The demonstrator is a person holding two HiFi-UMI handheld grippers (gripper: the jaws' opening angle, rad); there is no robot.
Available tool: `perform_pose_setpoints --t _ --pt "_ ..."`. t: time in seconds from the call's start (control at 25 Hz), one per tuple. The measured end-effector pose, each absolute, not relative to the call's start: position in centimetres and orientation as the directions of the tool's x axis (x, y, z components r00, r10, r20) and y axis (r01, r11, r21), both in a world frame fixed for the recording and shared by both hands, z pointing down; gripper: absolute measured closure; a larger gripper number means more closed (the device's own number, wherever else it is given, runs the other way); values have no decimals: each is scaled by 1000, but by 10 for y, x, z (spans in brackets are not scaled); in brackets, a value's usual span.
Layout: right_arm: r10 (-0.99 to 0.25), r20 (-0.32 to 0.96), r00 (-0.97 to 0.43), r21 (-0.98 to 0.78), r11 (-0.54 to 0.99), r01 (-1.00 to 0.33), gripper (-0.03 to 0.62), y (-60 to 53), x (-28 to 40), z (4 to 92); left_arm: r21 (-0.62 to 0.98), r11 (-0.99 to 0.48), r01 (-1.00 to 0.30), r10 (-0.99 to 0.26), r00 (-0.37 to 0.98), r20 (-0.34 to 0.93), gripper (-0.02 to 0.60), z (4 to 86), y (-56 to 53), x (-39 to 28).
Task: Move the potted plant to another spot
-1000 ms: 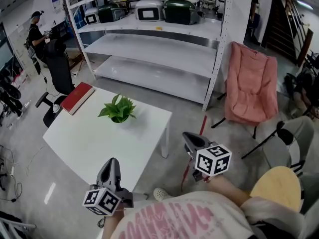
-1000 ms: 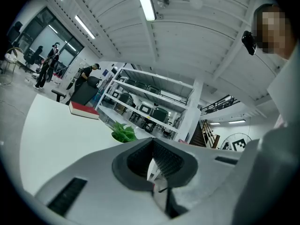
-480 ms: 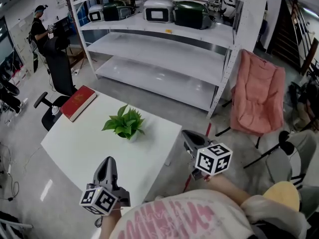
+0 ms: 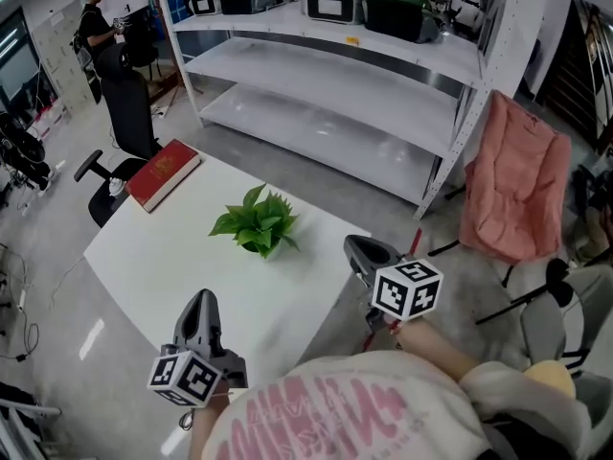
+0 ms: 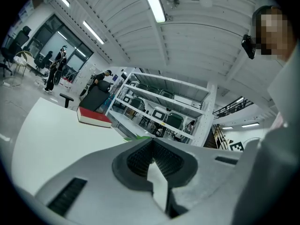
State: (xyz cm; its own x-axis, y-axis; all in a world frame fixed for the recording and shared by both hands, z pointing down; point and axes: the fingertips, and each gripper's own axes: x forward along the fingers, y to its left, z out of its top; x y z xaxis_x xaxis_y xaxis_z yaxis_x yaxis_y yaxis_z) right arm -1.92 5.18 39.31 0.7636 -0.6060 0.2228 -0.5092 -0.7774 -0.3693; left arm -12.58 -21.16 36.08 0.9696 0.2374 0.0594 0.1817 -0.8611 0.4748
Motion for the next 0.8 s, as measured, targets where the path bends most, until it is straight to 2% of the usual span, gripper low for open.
perform_pose_setpoints --t 0.36,0.64,0.8 --pt "-685 262 680 -342 -725 -598 588 5 6 421 490 -871 31 85 992 89 578 383 -253 -147" --pt "-760 241 604 -428 -641 -636 588 -29 28 435 582 -807 -99 -28 991 129 578 415 -268 -159" --pt "-797 250 550 -472 -597 -649 588 -35 44 442 576 -797 -179 -121 983 138 578 417 -270 -165"
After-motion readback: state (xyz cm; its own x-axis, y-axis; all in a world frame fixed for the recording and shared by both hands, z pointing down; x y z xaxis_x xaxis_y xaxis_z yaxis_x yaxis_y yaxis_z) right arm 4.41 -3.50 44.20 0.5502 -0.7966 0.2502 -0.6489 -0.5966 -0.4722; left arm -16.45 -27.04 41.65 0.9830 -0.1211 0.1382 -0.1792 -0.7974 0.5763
